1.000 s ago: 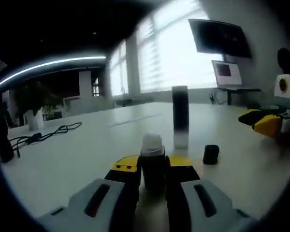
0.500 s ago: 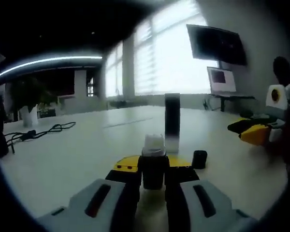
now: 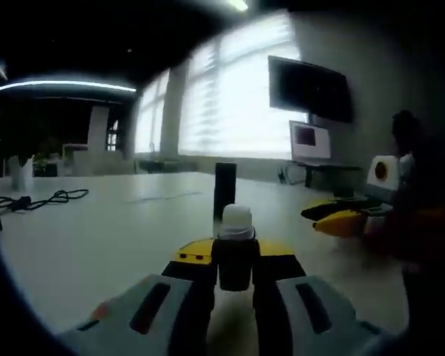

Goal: Pick up cosmetic bottle twist off cap place on table pick up cap screw tight cap place on table

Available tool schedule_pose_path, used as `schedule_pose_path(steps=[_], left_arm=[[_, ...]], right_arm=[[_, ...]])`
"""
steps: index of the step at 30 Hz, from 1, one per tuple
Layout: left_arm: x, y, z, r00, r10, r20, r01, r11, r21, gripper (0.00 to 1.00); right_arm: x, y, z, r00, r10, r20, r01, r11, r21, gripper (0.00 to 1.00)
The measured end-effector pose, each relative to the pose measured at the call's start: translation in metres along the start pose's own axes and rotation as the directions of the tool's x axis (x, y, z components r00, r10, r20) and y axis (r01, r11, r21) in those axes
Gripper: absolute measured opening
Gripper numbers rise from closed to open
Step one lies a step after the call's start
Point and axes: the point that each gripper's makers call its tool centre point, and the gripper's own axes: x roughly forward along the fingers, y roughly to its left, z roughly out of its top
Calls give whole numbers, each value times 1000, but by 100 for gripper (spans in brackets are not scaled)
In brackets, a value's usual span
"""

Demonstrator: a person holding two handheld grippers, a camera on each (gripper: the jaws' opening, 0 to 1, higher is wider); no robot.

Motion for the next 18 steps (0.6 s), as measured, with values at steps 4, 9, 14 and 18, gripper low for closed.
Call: schedule_pose_path(steps=[4, 9, 14, 18], left_arm=[[-9, -12, 6, 999, -47, 27, 46, 998, 31, 9], [-24, -43, 12, 984, -166, 67, 163, 986, 47, 9], [-32, -63, 11, 975, -211, 64, 207, 976, 60, 9], [-36, -72, 8, 970, -237, 48, 235, 971, 52, 9]], right_arm=[[0, 0, 1, 1000, 3, 4, -3, 1000, 10, 16], [-1, -5, 1, 1000, -24, 2, 24, 999, 24, 13], [-1, -6, 4, 1000, -20, 23, 19, 998, 62, 13], [0, -6, 2, 1000, -20, 11, 19, 998, 52, 13]])
